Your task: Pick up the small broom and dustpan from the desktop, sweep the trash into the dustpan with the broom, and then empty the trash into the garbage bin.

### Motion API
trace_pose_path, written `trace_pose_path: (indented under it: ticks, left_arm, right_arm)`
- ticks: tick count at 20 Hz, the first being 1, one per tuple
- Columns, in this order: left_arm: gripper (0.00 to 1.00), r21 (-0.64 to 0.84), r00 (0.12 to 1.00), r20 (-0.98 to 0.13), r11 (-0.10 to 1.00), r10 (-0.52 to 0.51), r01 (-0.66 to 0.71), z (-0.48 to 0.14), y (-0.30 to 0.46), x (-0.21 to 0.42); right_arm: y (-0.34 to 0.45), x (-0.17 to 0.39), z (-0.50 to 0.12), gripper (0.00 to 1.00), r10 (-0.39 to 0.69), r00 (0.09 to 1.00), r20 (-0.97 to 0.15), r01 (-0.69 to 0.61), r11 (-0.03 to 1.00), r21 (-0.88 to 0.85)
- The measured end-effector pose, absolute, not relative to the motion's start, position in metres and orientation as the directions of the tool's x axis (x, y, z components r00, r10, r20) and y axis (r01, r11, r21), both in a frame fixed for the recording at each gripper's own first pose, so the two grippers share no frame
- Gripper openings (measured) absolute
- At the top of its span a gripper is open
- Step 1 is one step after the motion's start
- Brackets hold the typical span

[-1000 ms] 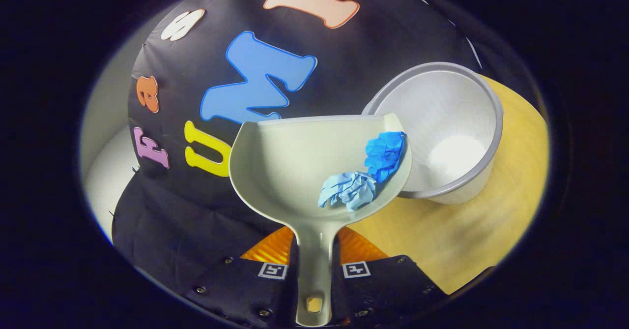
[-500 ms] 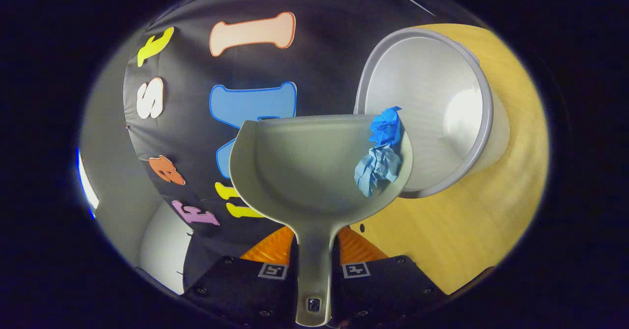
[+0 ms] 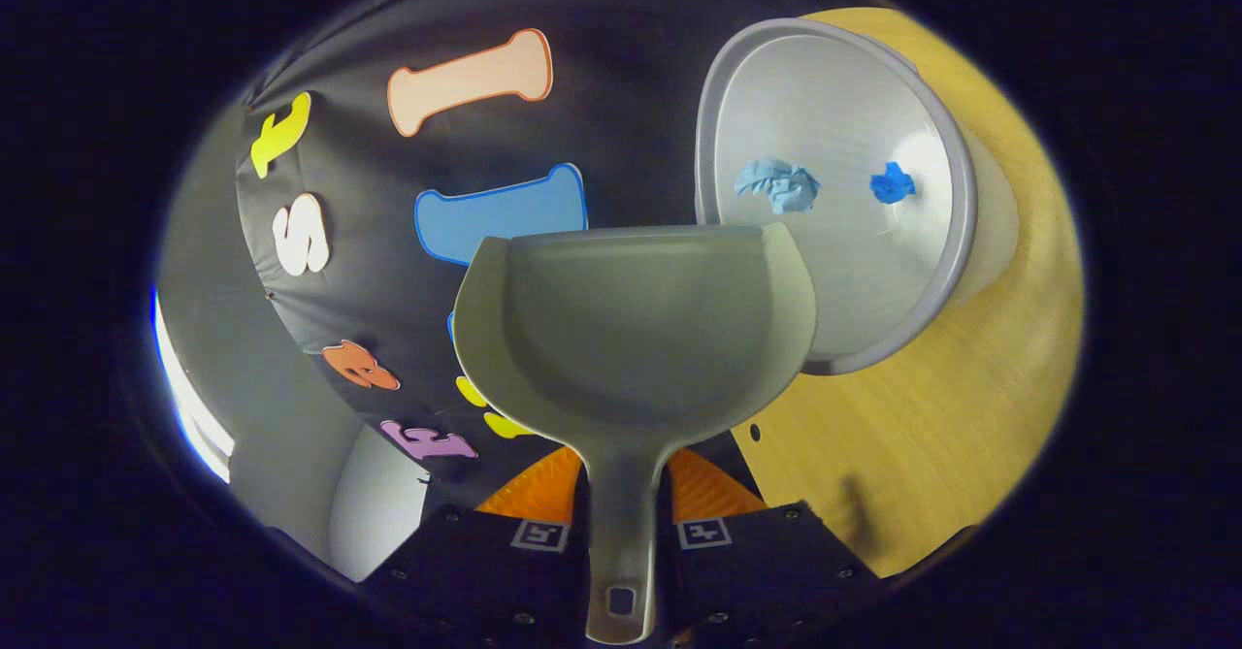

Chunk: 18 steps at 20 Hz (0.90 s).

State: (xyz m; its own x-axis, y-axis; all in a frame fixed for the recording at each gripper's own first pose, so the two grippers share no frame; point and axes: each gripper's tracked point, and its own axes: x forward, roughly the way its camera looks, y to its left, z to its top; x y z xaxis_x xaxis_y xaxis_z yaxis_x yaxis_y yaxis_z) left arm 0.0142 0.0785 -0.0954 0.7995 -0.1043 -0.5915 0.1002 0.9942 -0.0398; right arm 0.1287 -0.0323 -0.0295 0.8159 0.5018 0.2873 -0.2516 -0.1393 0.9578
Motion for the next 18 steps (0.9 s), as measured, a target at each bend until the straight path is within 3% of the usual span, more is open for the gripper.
trace_pose_path:
  ticks: [7, 13, 18]
  left_arm:
    - [0.43, -0.052, 0.794, -0.596, 0.992, -0.121, 0.112, -0.100, 0.081, 0.020]
    - [0.43, -0.072, 0.799, -0.589, 0.992, -0.122, 0.099, -0.106, 0.094, 0.023]
    - [0.46, -0.083, 0.793, -0.594, 0.991, -0.137, 0.110, -0.111, 0.102, 0.024]
  right_arm:
    - [-0.023, 0.125, -0.024, 0.26, 0.520, 0.807, 0.281, -0.293, -0.061, 0.954]
    - [0.009, 0.103, -0.043, 0.26, 0.536, 0.820, 0.201, -0.329, 0.154, 0.932]
    - [0.042, 0.087, -0.062, 0.26, 0.501, 0.860, 0.101, -0.331, 0.394, 0.858]
